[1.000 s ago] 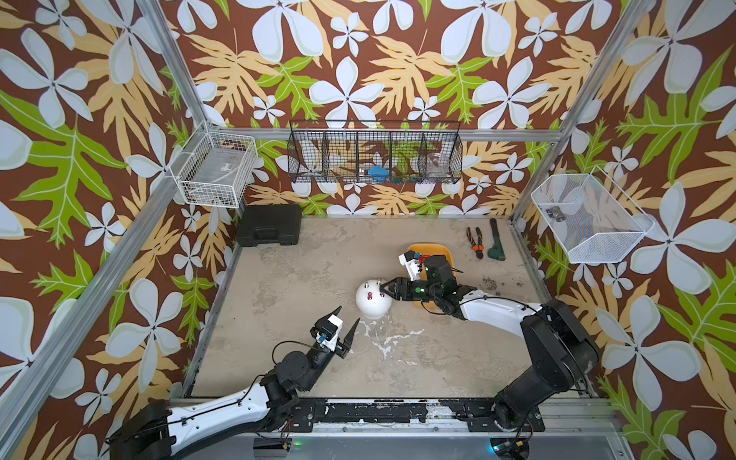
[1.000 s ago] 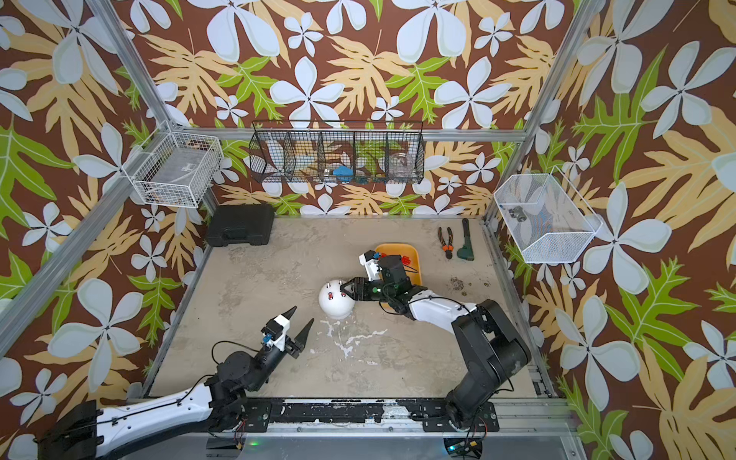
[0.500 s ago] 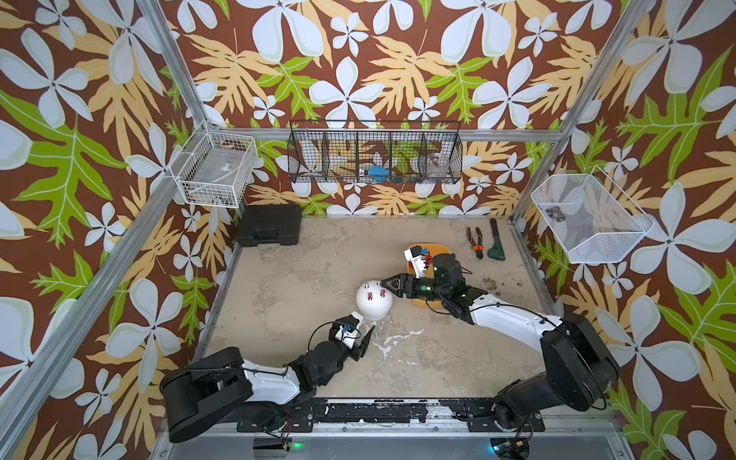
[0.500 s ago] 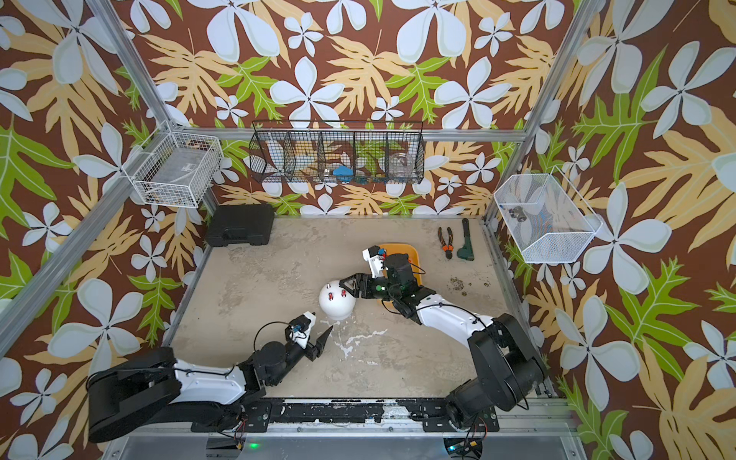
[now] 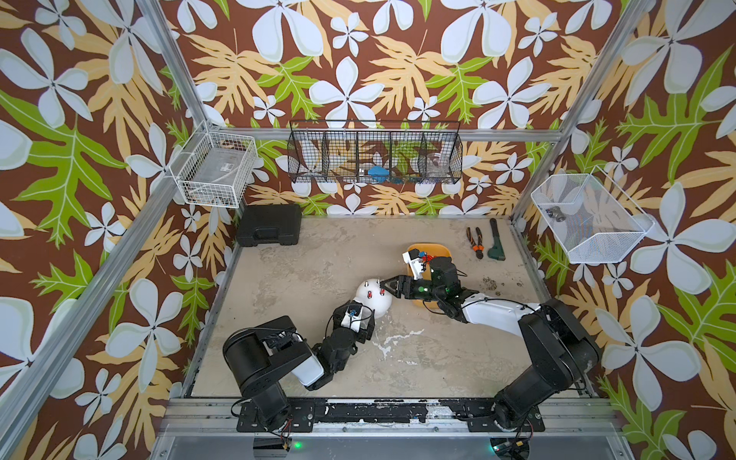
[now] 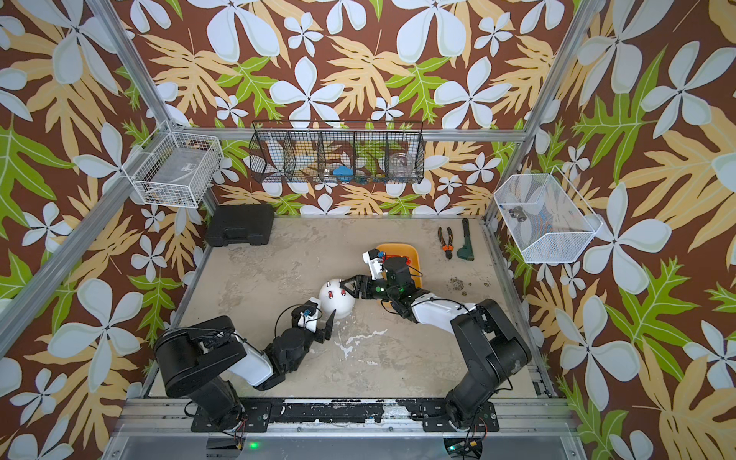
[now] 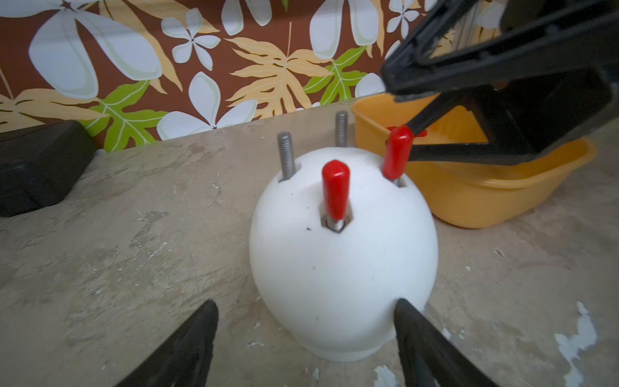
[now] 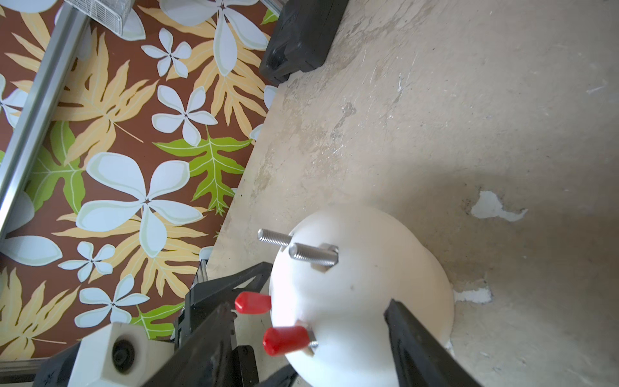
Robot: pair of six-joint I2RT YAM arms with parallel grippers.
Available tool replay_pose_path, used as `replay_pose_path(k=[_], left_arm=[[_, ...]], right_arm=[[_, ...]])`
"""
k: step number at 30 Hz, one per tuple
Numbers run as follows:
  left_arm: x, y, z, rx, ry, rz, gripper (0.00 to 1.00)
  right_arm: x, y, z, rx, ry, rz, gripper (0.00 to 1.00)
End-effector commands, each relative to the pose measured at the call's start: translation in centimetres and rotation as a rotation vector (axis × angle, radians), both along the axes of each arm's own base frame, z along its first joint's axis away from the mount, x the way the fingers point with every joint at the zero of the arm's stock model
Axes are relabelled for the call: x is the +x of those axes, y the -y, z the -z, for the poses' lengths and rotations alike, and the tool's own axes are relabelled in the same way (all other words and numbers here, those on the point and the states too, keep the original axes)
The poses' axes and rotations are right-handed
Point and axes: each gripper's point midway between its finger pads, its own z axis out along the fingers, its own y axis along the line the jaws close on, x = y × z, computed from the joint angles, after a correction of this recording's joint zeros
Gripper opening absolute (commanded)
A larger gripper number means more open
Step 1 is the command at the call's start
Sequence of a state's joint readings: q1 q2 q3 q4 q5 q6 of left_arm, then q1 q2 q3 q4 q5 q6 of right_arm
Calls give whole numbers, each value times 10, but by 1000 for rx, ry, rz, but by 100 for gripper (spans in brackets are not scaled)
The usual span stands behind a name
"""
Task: Cover the protruding screws with screw protection sleeves
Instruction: Adjust the plastic shell at the center of the board.
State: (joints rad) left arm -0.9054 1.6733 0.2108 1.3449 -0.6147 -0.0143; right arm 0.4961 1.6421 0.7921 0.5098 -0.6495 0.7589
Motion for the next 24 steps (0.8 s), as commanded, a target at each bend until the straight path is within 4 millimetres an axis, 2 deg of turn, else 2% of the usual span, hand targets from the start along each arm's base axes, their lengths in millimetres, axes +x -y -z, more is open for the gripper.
replay_pose_path(k=[1,7,11,15,18,24], left_arm=[[15,-23,-4,-36,7,-133,83],[47,-40,4,-3,-42,-268,85],[61,-47,-1,-12,-27,-285,85],[63,-59,-8,-57,-25,-325,86],[60,-58,-16,-144,-50,-277,86],[35,-60,-45,-227,-58,-187,84]], right_arm=[[4,-2,-15,56,42,-4,75],[8,4,-24,25,83,26,74],[27,17,-20,-42,99,104,72],[53,16,-20,-161,145,112,69],[68,18,-17,-226,196,109,63],[80,9,-1,-296,248,39,57]])
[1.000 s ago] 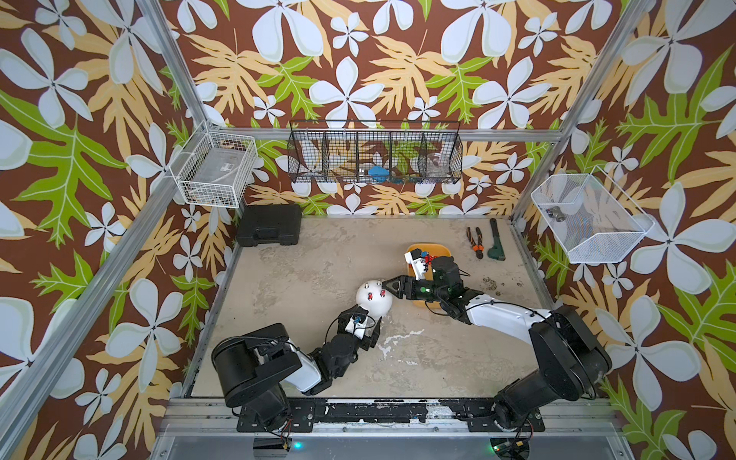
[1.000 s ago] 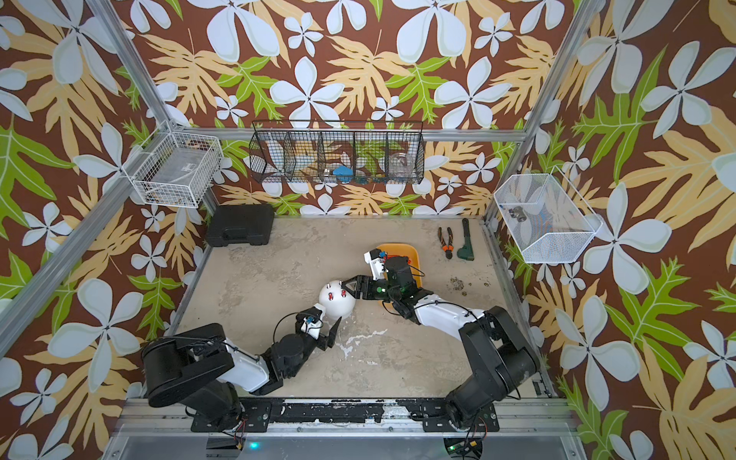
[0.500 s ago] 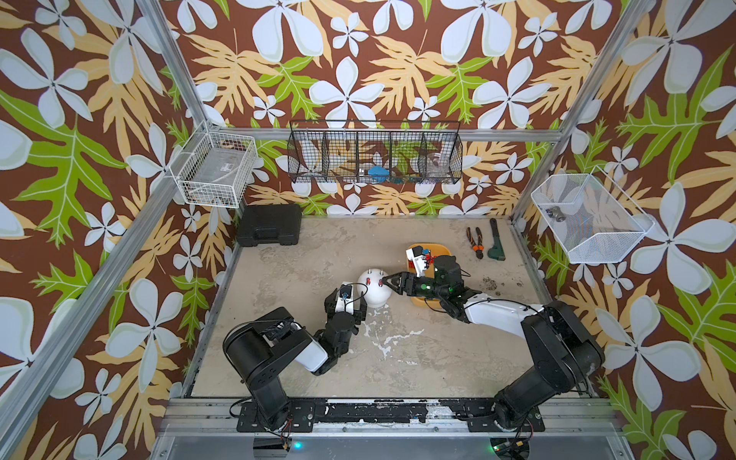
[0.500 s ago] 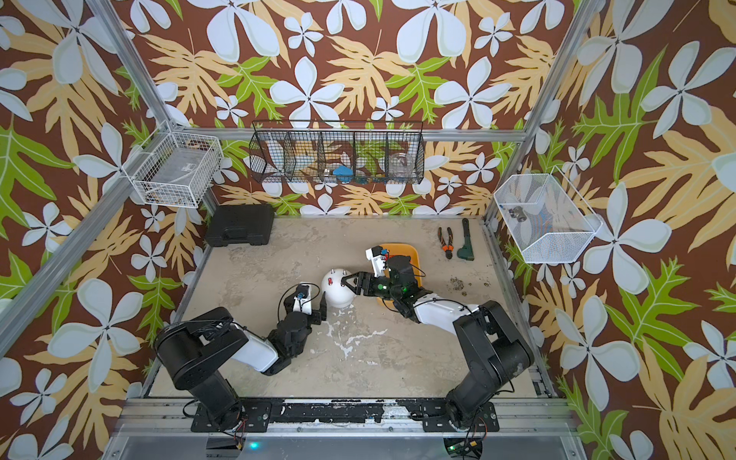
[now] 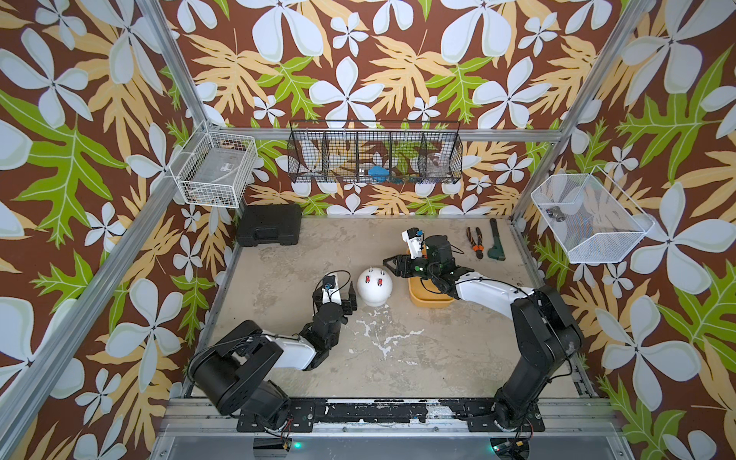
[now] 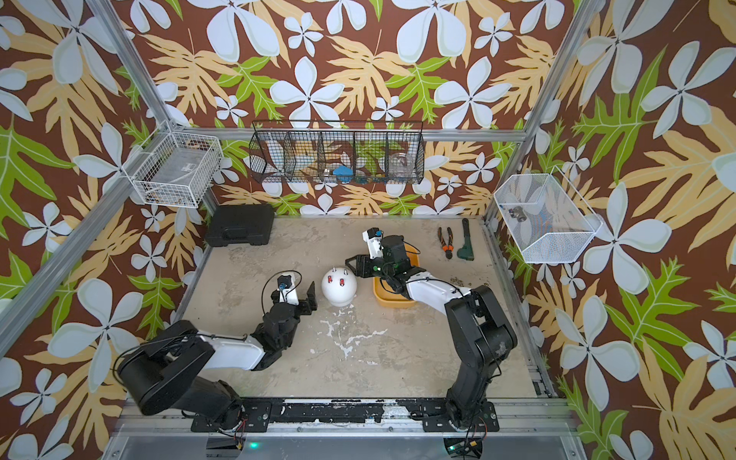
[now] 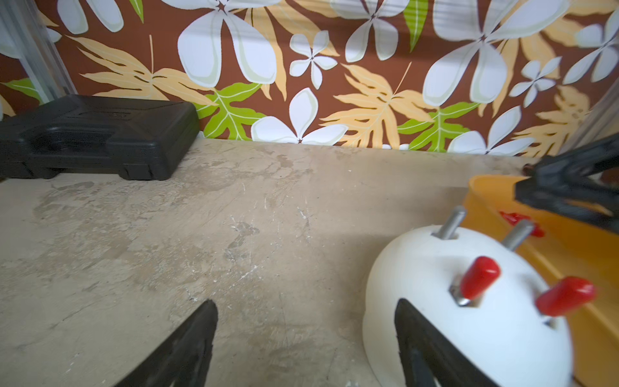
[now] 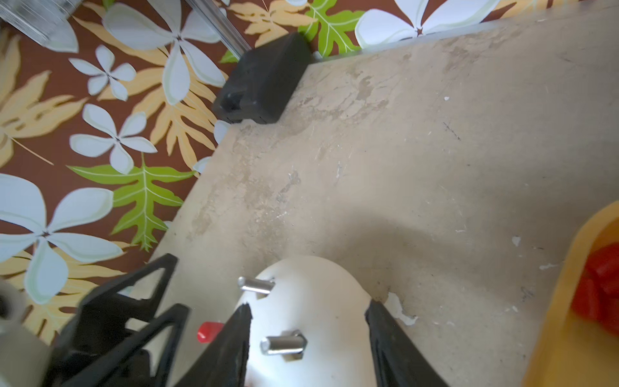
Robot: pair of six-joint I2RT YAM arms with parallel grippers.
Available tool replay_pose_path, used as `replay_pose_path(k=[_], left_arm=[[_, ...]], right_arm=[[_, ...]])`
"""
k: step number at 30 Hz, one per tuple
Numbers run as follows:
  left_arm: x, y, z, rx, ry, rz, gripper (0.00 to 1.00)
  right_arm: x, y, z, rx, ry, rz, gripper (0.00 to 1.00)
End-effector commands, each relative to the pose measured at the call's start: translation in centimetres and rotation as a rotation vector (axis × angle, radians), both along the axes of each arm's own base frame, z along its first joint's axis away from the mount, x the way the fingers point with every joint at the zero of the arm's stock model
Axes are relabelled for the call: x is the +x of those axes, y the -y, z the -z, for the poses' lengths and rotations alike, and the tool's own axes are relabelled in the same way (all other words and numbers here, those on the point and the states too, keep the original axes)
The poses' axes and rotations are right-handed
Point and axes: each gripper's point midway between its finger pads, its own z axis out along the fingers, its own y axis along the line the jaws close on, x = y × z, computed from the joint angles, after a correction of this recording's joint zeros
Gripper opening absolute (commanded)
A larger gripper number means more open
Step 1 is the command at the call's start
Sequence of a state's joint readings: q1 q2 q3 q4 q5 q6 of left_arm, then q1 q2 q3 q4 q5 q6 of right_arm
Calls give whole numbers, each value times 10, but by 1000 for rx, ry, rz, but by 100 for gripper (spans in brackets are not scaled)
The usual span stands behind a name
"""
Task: Cover the protruding screws with screw protection sleeves
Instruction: Adjust the plastic shell at the center of the board.
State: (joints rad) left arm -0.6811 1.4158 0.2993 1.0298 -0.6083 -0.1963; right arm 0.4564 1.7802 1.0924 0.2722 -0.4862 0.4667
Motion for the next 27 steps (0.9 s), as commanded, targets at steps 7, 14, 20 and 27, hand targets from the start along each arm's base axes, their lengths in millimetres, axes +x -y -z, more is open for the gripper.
replay_pose_path(k=[7,14,20,27], left_arm=[[-42,-9,-7,-73,-18,128,84],[-56,-19,-5,-56,8,139,85],[-57,-21,-4,-18,7,133,85],[-60,-25,-6,-20,25,130,85]], right_arm=[[8,-4,12,-83,75,-49,56],[3,-18,8,-86,128,-81,55],[1,-23,7,-97,128,-88,53],[-28,-32,-24,-26,213,-168,54]])
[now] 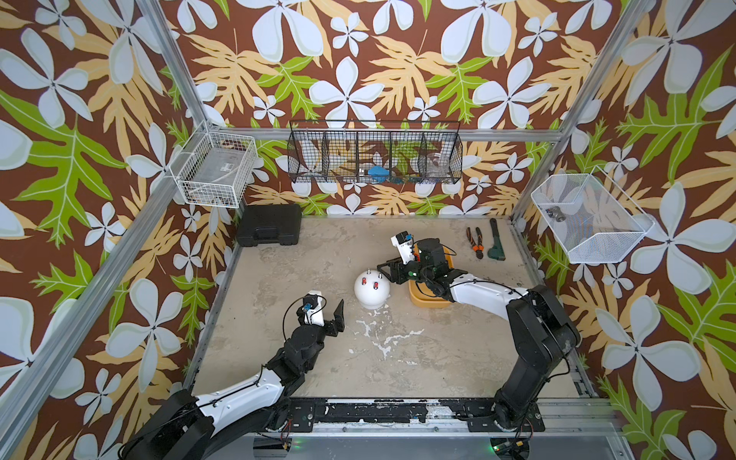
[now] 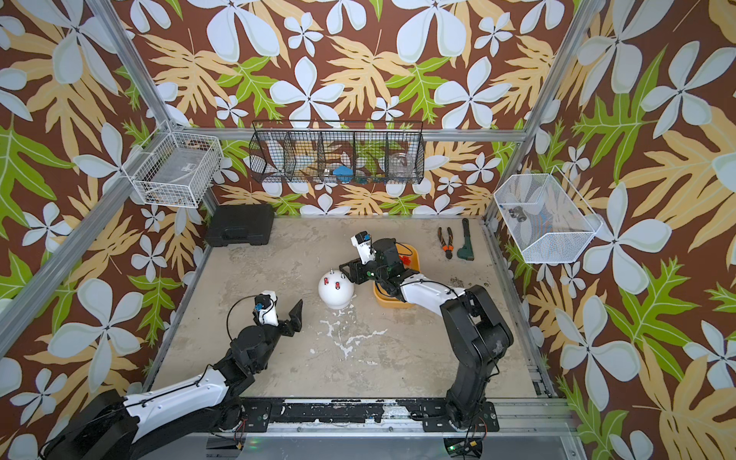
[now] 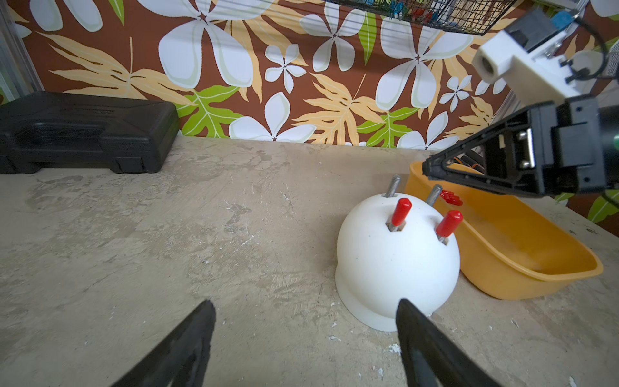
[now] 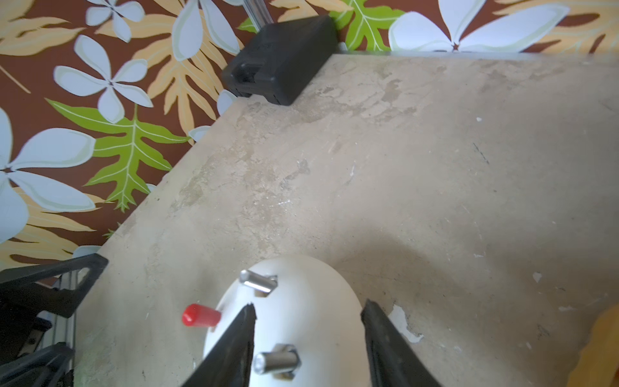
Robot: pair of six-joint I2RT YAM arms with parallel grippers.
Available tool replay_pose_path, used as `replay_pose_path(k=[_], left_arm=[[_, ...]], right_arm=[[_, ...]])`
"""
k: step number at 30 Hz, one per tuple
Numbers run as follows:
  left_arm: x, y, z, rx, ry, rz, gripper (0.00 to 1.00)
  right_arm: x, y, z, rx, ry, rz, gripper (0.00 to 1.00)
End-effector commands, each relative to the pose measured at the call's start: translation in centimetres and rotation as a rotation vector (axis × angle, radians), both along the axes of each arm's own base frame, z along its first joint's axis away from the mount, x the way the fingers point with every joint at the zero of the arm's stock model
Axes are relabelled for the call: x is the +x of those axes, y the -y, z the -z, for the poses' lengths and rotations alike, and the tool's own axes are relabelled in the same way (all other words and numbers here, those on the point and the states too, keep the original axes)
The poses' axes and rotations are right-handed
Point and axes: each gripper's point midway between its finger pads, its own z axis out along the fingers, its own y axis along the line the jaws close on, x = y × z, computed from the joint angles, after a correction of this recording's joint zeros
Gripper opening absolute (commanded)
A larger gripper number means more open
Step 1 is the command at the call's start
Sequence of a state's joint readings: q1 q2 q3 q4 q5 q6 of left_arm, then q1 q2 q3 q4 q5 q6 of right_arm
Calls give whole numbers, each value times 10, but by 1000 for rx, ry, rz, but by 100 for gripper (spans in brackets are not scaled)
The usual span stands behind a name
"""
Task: Cover the protruding screws with screw protection sleeves
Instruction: Adjust the plastic shell at the center of the board.
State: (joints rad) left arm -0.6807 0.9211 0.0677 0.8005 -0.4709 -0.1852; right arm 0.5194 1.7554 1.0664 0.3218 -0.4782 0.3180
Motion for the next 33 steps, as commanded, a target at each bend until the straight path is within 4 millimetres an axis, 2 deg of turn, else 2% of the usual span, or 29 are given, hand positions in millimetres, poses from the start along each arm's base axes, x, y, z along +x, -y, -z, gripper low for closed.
replay_pose_path(k=[1,6,7,12,16,21,25,28,30,33], left_arm=[[-1,-2,-3,4,15,-7,85],[0,-2,-3,-4,16,-4,85],[0,0,-3,-4,14,2,85],[1,1,-1,-2,8,3,85],[0,-1,-3,-10,17,-3,85],[4,2,-6,-20,24,-5,85],[9,-1,-7,-30,17,-40,85],[10,-1,-9,-40,21,-48,85],[10,-6,-9,-46,21,-75,85],[10,-11,-10,-52,22,-100,85]], right_arm=[[-11,-7,-13,17,66,-50,55],[-2,-7,9,-60,73,-32,43],[0,-8,11,-66,78,-31,37],[4,-10,19,-106,90,-22,25],[-4,-11,18,-107,93,-18,17],[-9,-10,19,-106,72,43,0],[-8,-2,15,-49,-26,193,0],[-15,2,0,-62,-1,333,0],[-14,20,0,-113,-31,507,0],[-19,29,-7,-96,-19,639,0]])
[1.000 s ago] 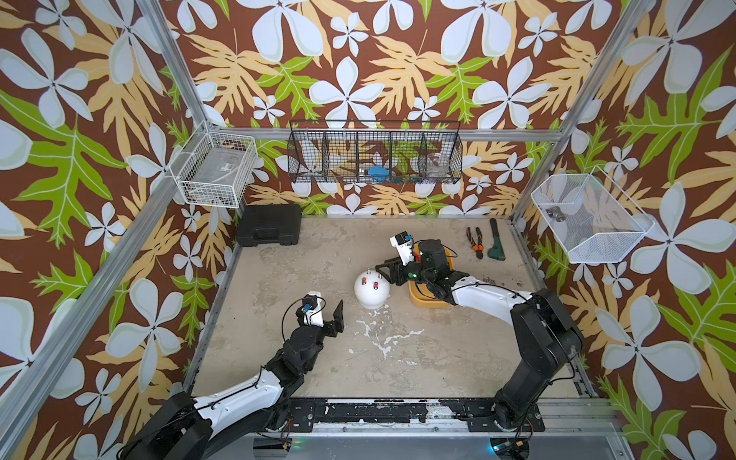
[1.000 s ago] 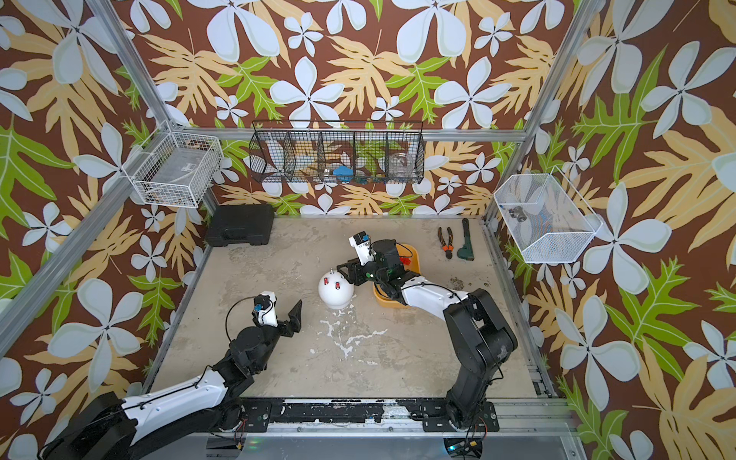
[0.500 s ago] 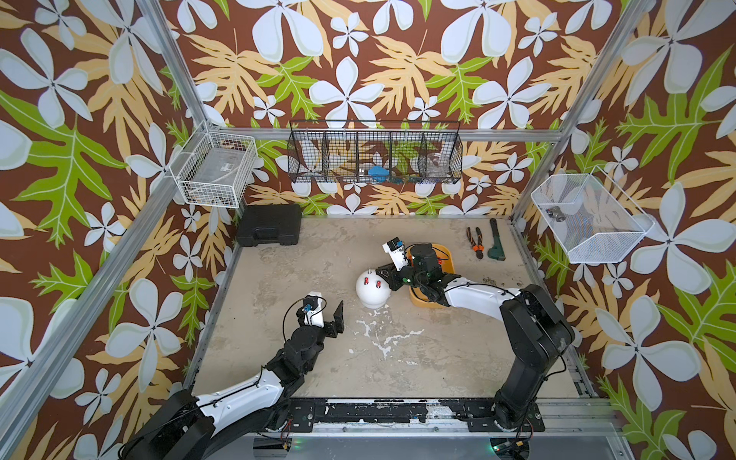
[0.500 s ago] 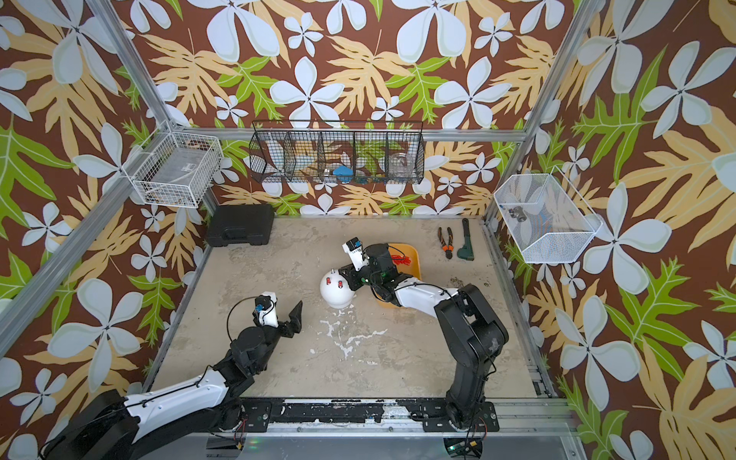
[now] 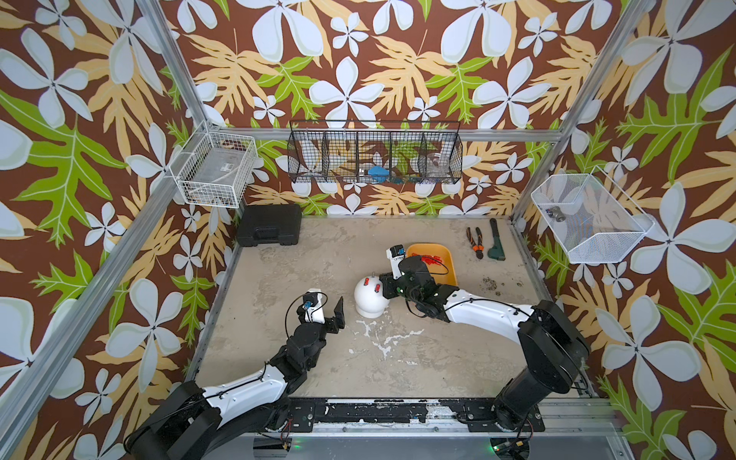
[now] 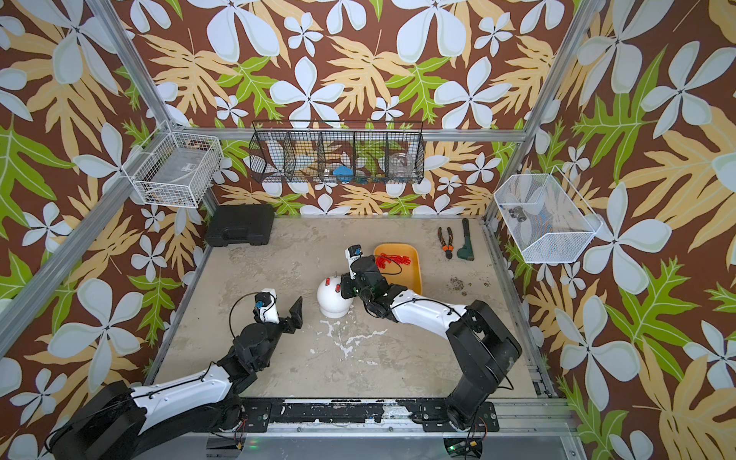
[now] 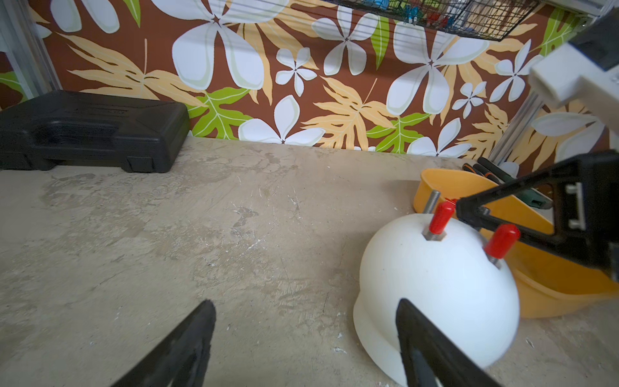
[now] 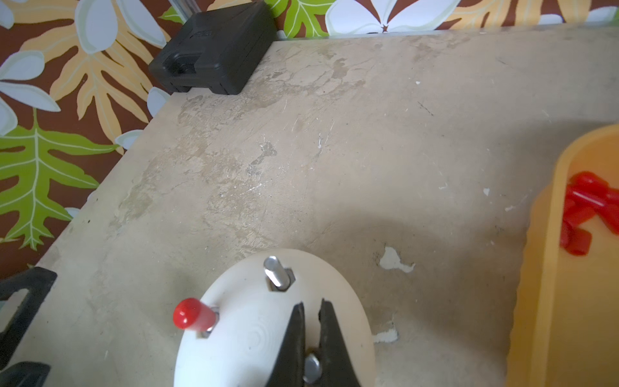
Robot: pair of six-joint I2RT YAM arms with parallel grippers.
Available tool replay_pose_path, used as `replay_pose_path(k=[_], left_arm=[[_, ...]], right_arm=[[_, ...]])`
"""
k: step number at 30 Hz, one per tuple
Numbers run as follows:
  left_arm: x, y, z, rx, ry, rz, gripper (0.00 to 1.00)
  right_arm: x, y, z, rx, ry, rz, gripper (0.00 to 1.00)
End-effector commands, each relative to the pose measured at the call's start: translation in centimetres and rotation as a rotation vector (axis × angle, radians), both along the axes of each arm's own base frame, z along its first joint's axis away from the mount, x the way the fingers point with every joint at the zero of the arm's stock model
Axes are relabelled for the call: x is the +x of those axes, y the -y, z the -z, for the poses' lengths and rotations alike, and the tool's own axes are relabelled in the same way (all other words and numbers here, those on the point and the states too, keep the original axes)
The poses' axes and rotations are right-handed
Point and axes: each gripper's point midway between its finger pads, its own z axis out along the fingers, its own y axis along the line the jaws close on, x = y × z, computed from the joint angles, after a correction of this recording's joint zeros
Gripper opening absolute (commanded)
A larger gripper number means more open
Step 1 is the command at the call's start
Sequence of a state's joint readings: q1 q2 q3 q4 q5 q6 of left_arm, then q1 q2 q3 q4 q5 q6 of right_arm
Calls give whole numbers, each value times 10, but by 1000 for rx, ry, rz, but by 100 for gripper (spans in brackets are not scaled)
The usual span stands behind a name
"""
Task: Cover the protruding screws with screw protection sleeves
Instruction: Adjust the plastic shell at the center of the board.
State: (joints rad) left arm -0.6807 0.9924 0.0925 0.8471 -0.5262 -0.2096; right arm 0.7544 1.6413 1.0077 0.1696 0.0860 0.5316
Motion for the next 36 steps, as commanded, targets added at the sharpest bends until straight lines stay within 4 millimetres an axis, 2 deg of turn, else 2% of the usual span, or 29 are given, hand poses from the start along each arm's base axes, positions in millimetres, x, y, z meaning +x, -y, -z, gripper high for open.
replay_pose_path(k=[1,7,11,15,20,25,29,31,33,34,35,36], left_arm=[[1,-8,-8,-37,23,-49,85],[-1,-24,-6,-47,7,-130,85],[-4,-30,-6,-49,16,-153,85],[-5,-33,-6,-48,20,-165,85],[-4,-34,-5,-39,18,-176,85],[-4,-35,-5,-44,22,-177,85],[-4,-36,-4,-46,20,-181,85],[-5,-36,-3,-47,19,-180,85],[-4,-35,-5,-46,22,-177,85],[-4,-33,-4,-38,21,-168,85],[-3,-31,-5,-35,24,-156,85],[-3,-30,-5,-35,24,-152,85]], right_arm=[[16,32,-19,22,70,319,0],[21,39,-25,-103,61,536,0],[29,33,-13,-143,38,608,0],[20,28,-17,-111,89,684,0],[13,16,-18,-167,145,705,0],[13,9,-2,-204,139,705,0],[14,3,2,-216,140,688,0],[16,-3,-2,-221,145,657,15],[17,-14,-14,-208,150,590,42],[17,-19,-20,-199,163,560,58],[14,-22,-28,-178,172,540,84],[13,-23,-35,-154,176,519,98]])
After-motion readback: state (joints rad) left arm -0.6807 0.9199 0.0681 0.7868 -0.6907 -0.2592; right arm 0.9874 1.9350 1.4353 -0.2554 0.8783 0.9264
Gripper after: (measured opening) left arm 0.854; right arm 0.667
